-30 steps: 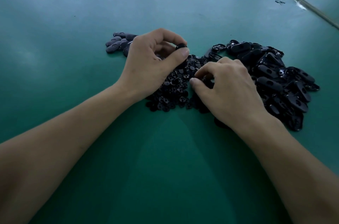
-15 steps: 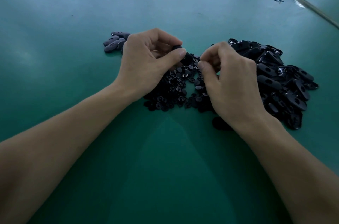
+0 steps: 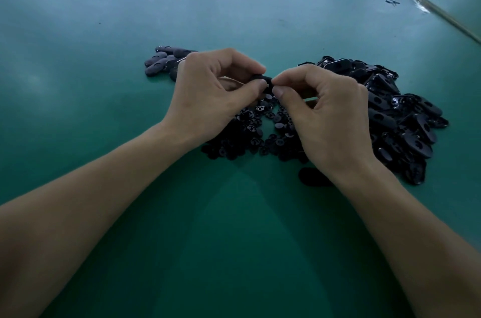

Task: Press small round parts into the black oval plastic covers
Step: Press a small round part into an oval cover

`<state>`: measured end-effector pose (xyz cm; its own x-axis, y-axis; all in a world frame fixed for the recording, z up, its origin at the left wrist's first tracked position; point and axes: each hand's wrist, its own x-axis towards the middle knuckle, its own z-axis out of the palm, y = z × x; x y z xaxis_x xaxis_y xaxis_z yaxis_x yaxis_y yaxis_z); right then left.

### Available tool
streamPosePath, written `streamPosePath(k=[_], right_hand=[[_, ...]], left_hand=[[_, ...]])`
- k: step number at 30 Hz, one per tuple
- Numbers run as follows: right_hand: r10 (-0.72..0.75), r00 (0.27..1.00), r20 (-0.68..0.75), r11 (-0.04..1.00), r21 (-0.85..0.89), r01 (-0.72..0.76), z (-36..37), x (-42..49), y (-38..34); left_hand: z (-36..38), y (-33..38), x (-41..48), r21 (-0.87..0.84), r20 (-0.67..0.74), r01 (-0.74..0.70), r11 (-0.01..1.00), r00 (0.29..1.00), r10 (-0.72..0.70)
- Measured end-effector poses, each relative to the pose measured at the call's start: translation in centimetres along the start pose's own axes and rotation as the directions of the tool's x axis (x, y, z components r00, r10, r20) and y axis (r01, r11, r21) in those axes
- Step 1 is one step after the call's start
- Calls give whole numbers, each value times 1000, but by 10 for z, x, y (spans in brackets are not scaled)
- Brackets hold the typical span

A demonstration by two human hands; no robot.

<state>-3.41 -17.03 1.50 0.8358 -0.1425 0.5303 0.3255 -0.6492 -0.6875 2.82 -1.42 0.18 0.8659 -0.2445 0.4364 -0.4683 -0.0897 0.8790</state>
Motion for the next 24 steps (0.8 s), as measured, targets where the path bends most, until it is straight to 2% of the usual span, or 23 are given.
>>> streamPosePath(k=[3,6,13,24], right_hand=[[40,999,1,989,140,-40,0,1,-1],[89,996,2,978,191,-88,1,3,3],[144,990,-6,975,170,-141,1,4,7],[127,992,25,978,166,-130,1,4,2]], left_hand=[[-1,2,0,-63,25,14,998,1000,-12],[-2,4,0,-123,57,48,991,998,-42],[-2,7,0,-183,80,103,978,993,-90],[-3,5,-1,-166,106,92,982,992,-75]])
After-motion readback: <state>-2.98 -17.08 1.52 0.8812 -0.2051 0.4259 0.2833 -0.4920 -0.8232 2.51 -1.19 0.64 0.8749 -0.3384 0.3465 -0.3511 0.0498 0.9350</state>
